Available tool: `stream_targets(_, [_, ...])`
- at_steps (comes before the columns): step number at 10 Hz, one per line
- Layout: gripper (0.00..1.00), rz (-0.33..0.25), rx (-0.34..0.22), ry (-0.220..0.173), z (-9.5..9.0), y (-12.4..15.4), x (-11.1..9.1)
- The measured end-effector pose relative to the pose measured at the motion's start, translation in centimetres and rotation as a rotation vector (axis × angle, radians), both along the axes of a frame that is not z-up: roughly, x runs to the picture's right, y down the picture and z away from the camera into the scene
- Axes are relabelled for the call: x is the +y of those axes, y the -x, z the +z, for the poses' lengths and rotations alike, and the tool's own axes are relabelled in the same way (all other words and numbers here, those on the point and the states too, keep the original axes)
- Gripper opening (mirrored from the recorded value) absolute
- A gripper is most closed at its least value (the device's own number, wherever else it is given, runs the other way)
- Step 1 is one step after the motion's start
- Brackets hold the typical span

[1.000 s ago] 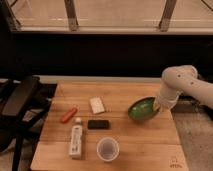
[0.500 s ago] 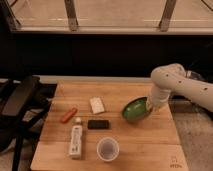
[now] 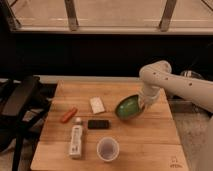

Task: Drag the ceramic bowl in a circle

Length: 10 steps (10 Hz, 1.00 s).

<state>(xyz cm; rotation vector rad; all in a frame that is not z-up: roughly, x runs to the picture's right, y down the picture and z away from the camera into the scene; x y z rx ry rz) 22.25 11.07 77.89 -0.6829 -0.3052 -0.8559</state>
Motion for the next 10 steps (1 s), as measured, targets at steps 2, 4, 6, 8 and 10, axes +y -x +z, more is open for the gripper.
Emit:
stream_targets(2, [0.0,-0.026,-0.012,0.0,1.1,0.5,-0.9])
stream_targets(4, [0.0,-0.048,-0.014,0.006,1.4,0.4,-0.8])
stream_targets(6, [0.0,-0.078,-0.021,0.007,2.0,0.2,-0.9])
stream_targets(8, [0.0,-0.089,-0.031,0.009,2.5,0.2,-1.1])
stream_targets(10, [0.0,-0.118,-0.029,0.012,2.8,-0.8,-1.0])
